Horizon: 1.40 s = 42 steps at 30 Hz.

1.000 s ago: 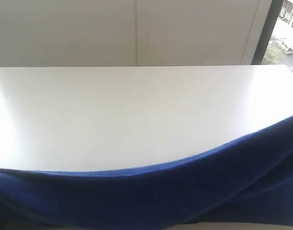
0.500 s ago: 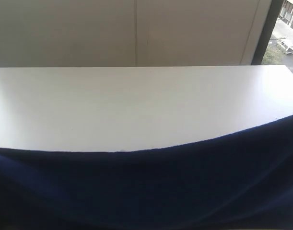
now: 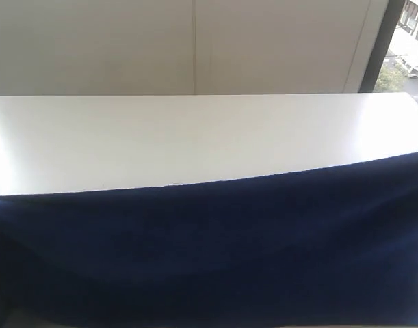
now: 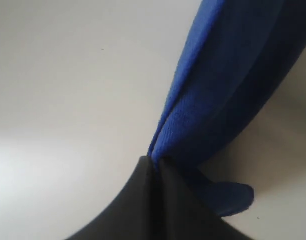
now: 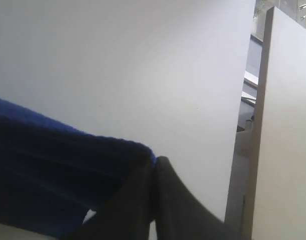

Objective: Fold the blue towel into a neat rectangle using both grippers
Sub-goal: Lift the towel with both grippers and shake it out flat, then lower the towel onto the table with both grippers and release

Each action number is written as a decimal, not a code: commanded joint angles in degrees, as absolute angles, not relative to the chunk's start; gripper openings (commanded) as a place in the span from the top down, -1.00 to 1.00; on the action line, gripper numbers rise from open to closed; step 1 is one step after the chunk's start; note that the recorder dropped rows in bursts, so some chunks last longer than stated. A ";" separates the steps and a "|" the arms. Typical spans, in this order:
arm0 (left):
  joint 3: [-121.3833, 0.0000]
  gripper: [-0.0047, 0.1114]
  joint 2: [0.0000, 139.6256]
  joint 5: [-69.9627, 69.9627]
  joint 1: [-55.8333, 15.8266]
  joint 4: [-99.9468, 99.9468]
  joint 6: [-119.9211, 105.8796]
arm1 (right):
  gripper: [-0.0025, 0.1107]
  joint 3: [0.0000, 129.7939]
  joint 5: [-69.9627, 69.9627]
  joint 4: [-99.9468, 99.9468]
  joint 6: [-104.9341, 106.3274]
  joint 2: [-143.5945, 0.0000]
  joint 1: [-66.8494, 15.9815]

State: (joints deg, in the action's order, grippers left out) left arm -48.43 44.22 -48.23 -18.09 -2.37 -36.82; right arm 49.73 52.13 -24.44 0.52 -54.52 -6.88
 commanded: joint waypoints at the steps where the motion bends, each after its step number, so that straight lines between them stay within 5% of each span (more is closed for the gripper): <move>1: -50.79 0.92 41.06 -58.16 -18.41 -4.86 -34.52 | 0.96 49.61 55.59 -24.49 0.00 -48.18 -6.77; 11: -50.88 0.92 33.56 -59.92 -18.41 -8.46 -35.91 | 0.96 49.61 56.27 -23.94 0.00 -39.50 -6.77; 20: -47.85 0.92 35.91 -52.86 -18.41 -4.21 -35.91 | 0.96 47.44 50.08 -23.89 0.00 -45.63 -6.77; 31: -35.32 0.92 50.54 -19.56 -18.41 0.46 -35.91 | 0.96 44.53 35.56 -33.37 -9.85 -66.09 -6.77; 37: -34.78 0.92 73.47 12.11 -16.30 4.34 -37.42 | 0.96 45.55 28.04 -72.08 -49.26 -84.10 -5.98; 42: -39.45 0.92 91.32 22.19 -9.18 4.34 -37.32 | 0.96 52.29 28.32 -86.58 -62.20 -97.14 -2.81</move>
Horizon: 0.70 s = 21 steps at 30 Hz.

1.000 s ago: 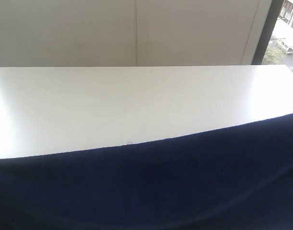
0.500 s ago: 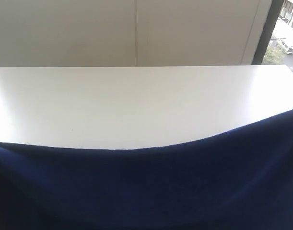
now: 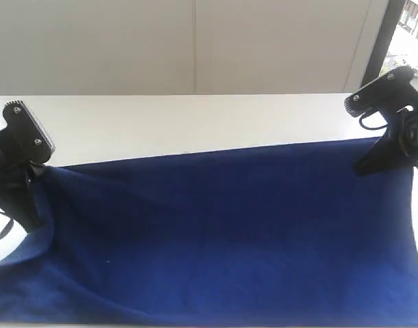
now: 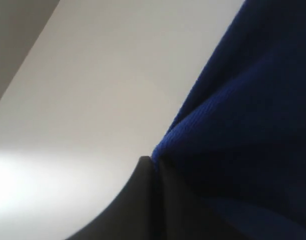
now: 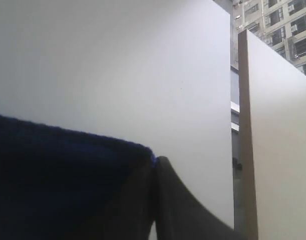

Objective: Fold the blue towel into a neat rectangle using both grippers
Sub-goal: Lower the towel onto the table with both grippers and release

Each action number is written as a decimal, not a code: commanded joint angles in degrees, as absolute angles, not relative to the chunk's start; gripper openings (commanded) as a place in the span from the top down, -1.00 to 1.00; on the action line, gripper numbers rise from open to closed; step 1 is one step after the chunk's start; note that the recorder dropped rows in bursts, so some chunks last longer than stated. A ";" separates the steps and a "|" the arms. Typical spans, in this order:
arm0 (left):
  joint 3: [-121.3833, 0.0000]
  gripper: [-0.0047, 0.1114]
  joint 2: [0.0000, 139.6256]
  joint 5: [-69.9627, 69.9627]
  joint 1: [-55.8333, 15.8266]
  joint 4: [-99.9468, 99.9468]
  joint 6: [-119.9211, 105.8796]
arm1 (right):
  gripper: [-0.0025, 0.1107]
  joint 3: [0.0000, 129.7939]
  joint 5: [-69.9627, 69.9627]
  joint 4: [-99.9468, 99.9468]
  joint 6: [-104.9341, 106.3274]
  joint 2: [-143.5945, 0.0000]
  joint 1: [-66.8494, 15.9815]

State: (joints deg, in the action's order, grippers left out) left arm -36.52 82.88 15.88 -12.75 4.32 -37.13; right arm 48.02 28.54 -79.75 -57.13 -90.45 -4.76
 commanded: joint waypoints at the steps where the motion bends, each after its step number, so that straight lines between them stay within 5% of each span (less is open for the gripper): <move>1: -40.53 0.91 93.76 24.56 -8.64 4.34 -37.32 | 0.96 53.55 28.06 -87.00 -62.34 -99.69 -2.57; 3: -44.33 0.68 99.20 24.84 -8.44 4.34 -37.43 | 0.87 56.57 27.60 -87.12 -62.34 -104.64 -2.15; 6: -50.05 0.03 104.82 24.84 -8.44 4.34 -37.43 | 0.44 60.29 28.66 -87.23 -62.34 -110.09 -2.15; 8: -52.04 -0.16 105.81 24.84 -8.44 4.34 -37.43 | 0.24 61.28 30.50 -87.23 -62.34 -111.03 -2.15; 21: -55.08 -0.21 95.89 14.10 -8.44 -13.08 -53.27 | 0.12 61.92 38.67 -72.95 -56.04 -101.68 -2.27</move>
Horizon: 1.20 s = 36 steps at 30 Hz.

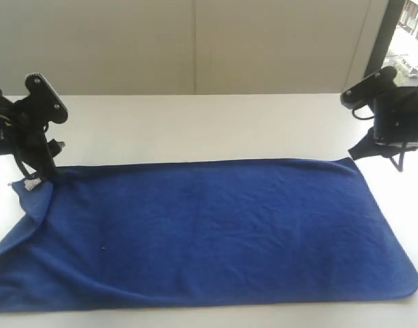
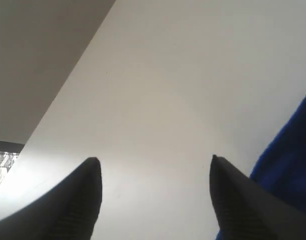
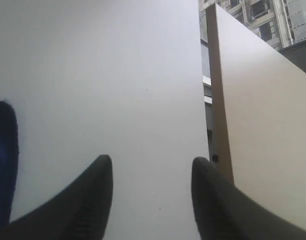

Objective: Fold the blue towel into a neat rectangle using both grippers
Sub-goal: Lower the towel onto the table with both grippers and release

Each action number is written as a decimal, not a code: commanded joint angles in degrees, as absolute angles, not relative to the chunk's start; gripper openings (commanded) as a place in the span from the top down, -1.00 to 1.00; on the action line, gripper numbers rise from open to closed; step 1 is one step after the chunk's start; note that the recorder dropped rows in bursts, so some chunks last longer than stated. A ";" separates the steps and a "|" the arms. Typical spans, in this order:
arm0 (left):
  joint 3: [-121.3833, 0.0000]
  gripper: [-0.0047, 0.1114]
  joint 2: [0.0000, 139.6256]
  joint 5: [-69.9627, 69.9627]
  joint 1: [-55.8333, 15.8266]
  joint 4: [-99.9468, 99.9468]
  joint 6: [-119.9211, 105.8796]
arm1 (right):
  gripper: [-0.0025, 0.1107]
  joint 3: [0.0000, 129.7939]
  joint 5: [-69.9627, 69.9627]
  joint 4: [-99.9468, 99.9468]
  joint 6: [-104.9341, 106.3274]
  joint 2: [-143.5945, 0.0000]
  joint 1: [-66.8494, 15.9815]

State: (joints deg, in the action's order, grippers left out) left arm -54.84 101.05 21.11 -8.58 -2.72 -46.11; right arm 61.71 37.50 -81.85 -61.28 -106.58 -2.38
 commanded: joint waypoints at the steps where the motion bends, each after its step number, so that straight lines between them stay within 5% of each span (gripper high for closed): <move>1: -55.08 -0.19 93.67 10.40 -8.44 -16.61 -53.54 | 0.12 61.90 38.56 -69.00 -52.52 -100.09 -2.27; 6: -55.08 -0.01 86.32 -9.43 -8.71 -23.58 -51.11 | 0.13 61.80 38.91 -39.80 -27.07 -93.54 -2.27; 12: -55.08 0.91 82.03 -36.10 -8.71 -24.22 -49.44 | 0.69 58.93 49.49 -11.36 1.57 -92.15 -2.27; 14: -55.08 0.92 80.91 -39.99 -8.71 -25.58 -47.03 | 0.95 55.91 49.98 -10.35 3.51 -92.15 -2.27; 24: -46.62 0.92 65.80 -35.58 -8.71 -26.63 -41.75 | 0.96 44.59 36.36 -8.67 3.28 -92.26 -2.27; 36: -45.73 0.92 60.74 -32.10 -8.71 -26.60 -41.75 | 0.96 44.35 39.31 -9.83 2.62 -98.74 -2.27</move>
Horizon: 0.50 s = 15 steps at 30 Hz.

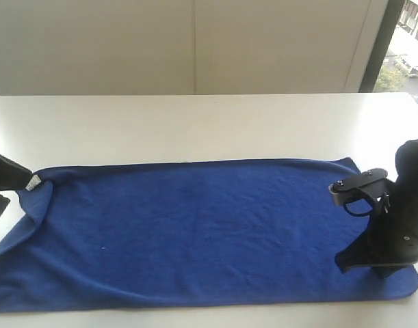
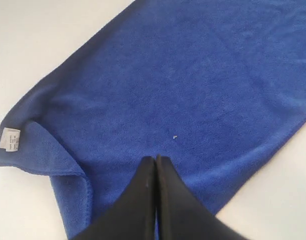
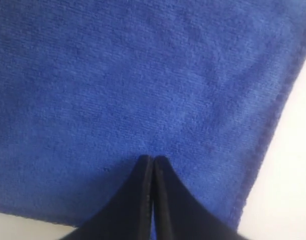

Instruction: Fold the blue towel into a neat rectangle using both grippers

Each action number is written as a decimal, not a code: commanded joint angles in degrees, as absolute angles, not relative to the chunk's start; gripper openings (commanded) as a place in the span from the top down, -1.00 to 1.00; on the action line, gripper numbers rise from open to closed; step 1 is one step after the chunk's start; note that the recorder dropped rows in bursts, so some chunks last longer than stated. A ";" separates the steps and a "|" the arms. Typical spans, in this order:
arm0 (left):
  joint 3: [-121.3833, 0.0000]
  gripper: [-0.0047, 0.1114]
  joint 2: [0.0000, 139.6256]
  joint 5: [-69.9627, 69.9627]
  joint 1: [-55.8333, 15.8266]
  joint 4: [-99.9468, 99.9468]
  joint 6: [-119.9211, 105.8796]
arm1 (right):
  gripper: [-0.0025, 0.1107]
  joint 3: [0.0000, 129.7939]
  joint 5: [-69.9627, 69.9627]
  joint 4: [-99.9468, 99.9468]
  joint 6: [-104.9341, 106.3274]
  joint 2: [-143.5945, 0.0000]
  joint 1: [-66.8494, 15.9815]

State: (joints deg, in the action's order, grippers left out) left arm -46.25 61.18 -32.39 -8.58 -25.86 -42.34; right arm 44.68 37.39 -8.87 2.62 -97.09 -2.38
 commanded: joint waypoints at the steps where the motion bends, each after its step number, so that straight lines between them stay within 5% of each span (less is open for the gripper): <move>1: -45.73 0.92 60.74 -31.95 -8.71 -26.60 -41.75 | 0.96 44.35 40.18 -10.74 2.62 -99.19 -2.27; 15: -45.73 0.92 60.74 -31.05 -8.71 -26.60 -41.75 | 0.96 42.60 51.12 -26.80 -8.50 -100.64 -2.27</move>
